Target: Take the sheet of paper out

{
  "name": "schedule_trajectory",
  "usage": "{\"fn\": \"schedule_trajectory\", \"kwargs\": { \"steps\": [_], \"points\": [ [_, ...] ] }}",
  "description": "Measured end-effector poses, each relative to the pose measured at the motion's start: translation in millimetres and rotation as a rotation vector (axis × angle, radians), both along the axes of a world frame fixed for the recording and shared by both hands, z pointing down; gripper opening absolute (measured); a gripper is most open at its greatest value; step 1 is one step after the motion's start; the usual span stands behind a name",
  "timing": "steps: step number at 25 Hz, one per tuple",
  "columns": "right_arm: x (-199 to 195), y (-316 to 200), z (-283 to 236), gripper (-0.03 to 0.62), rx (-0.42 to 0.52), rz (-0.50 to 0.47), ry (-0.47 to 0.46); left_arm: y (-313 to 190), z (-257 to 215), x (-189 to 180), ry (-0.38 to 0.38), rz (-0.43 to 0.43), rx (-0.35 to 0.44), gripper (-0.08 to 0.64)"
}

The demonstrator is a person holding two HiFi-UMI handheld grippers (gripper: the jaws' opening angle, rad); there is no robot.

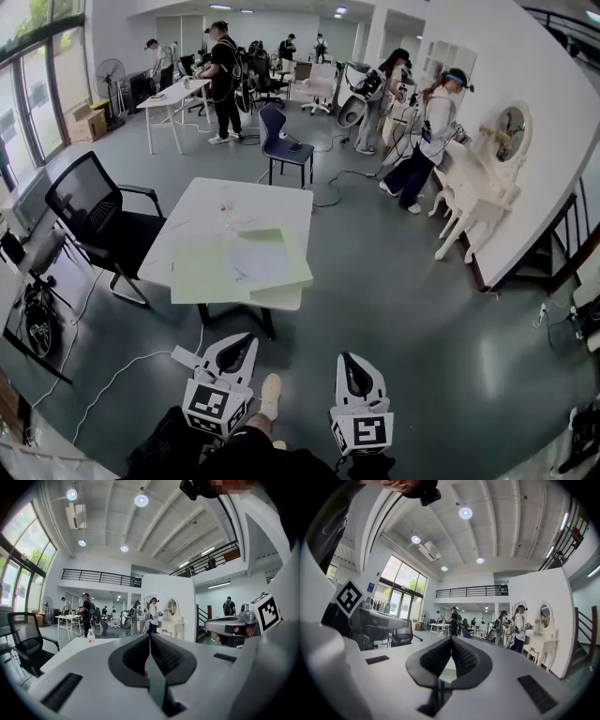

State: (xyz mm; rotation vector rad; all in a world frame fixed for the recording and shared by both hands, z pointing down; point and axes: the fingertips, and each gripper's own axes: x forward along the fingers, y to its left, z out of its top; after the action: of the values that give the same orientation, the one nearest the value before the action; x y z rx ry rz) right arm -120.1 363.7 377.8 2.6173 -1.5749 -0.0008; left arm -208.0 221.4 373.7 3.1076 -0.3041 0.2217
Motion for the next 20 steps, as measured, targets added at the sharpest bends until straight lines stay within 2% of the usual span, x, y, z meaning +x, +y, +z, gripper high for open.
{"fn": "schedule_trajectory", "kwargs": {
  "steps": [5,14,20],
  "points": [
    [44,-32,5,0.017,-0.011,0.007,0.002,-32,7,48,-0.002,0.014,-0.011,0.029],
    [128,-118,-3,0.017,-0.037,-0.006,0.010,-113,4,142,-0.009,0.029,-0.028,0.029],
    [177,-167,-2,0.017,-0.044,0.008,-0.011,-168,9,184,-0.015,0.010,-0.037,0.029]
  ]
}}
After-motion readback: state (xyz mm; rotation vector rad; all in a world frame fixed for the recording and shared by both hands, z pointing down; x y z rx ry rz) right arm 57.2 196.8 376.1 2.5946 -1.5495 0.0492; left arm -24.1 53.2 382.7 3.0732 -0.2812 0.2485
